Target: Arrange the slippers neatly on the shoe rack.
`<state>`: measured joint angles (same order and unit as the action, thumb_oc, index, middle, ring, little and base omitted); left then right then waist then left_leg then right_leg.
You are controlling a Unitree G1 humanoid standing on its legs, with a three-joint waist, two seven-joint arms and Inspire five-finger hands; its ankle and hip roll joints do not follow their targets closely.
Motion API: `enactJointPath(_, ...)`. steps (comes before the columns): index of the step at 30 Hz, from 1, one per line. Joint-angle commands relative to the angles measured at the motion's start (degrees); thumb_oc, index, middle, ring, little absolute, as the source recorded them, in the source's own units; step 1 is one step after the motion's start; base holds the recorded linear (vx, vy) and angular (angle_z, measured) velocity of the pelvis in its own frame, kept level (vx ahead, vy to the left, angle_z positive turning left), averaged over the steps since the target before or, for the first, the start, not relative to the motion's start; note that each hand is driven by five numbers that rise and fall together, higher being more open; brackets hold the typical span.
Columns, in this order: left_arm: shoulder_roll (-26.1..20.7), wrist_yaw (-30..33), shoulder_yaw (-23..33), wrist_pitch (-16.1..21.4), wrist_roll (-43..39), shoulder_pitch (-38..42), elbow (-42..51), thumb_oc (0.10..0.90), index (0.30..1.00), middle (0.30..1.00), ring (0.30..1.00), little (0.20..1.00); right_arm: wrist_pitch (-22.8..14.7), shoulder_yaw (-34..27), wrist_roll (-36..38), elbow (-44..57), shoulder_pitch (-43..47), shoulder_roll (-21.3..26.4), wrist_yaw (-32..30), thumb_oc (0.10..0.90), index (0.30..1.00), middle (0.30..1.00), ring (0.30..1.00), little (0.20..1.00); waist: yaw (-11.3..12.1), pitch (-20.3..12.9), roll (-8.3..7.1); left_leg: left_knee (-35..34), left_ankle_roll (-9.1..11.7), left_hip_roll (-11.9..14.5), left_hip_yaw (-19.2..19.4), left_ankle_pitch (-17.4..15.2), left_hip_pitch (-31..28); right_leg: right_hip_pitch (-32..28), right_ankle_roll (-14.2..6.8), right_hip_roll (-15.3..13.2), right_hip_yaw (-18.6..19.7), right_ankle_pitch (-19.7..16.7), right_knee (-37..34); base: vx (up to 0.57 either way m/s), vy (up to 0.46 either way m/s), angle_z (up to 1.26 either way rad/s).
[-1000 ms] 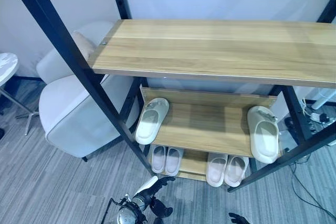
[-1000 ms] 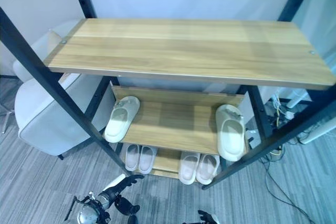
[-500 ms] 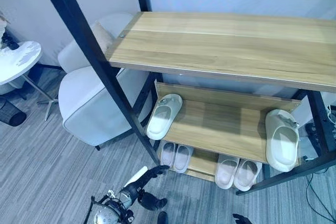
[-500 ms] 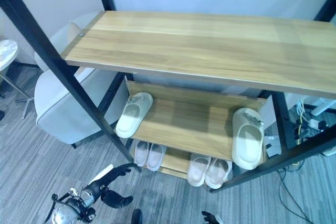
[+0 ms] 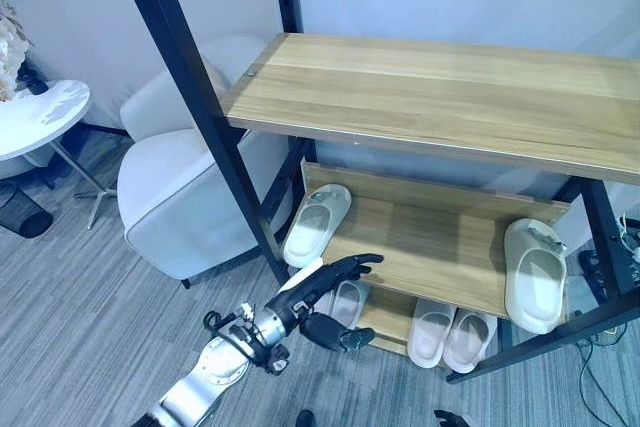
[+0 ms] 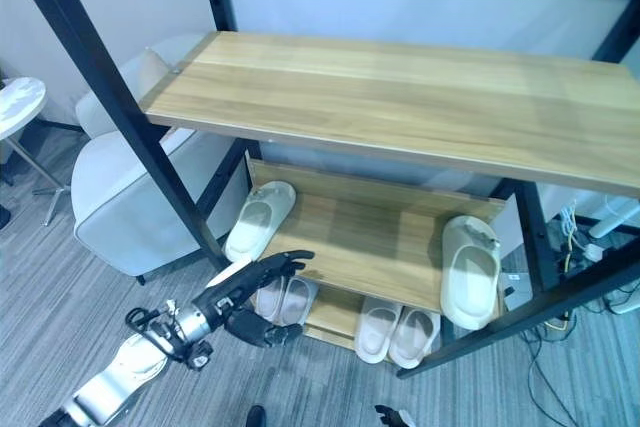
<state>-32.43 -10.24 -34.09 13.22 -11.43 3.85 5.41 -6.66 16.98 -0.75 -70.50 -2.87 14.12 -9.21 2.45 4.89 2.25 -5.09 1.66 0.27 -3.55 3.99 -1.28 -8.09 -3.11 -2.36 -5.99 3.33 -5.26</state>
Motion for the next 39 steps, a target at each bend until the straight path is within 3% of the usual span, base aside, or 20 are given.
enactJointPath(1,4.05,5.82,0.35,6.27,5.53,11.25,4.21,0.8,0.9,0.9,0.9,0.9,0.24,3.04,-1.89,1.66,-3.0,-1.17,0.66,0.8,0.9,0.9,0.9,0.9,-1.23,-2.4,-0.5,0.09,2.24,0.27,-4.29,-4.45,0.39,4.74,-4.42,-2.44,-0.36,-0.8,0.26,0.0,0.0,0.0)
enactJointPath(13,3.96,15.94,0.51,6.48,19.89,26.16,-3.96,0.8,0.9,0.9,0.9,0.9,0.66,2.11,-1.75,1.56,-3.56,0.06,0.78,0.8,0.9,0.9,0.9,0.9,-3.35,-3.57,0.81,0.09,2.32,0.26,-2.77,-4.63,0.24,5.44,-4.95,-2.67,1.04,-1.25,0.26,0.02,-0.004,-0.08)
enactJointPath(14,2.04,17.56,0.83,5.79,26.73,29.28,-6.15,0.8,0.9,0.9,0.9,0.9,0.75,1.78,-1.6,1.54,-3.65,0.37,0.82,0.8,0.9,0.9,0.9,0.9,-3.57,-3.86,1.13,0.09,2.37,0.24,-2.48,-4.64,0.46,5.77,-5.18,-2.72,1.24,-1.36,0.26,0.0,0.0,0.0)
enactJointPath(20,-2.22,23.81,-2.38,4.49,41.24,37.09,-12.59,0.8,0.9,0.9,0.9,0.9,0.31,1.35,-1.01,1.22,-3.62,1.65,0.37,0.8,0.9,0.9,0.9,0.9,-4.46,-4.23,2.11,0.09,2.38,0.0,-1.5,-4.76,1.45,7.3,-5.71,-2.91,2.15,-1.91,0.26,0.0,-0.001,-0.09)
enactJointPath(32,-10.94,30.01,-8.07,0.52,57.65,43.92,-21.38,0.8,0.9,0.9,0.9,0.9,-0.89,0.56,-0.2,1.06,-4.02,2.77,-0.59,0.8,0.9,0.9,0.9,0.9,-5.49,-4.05,3.05,0.09,2.09,-0.38,-0.32,-4.77,2.85,9.19,-6.27,-3.31,3.13,-2.67,0.26,0.0,0.009,-0.09)
enactJointPath(39,-11.84,31.38,-10.83,-2.26,64.51,46.33,-26.4,0.8,0.9,0.9,0.9,0.9,-1.36,0.88,0.35,1.29,-3.83,2.76,-0.7,0.8,0.9,0.9,0.9,0.9,-5.56,-3.78,2.95,0.09,2.02,-0.5,-0.32,-4.85,2.96,9.54,-6.33,-3.32,3.17,-2.68,0.26,0.0,0.0,0.0)
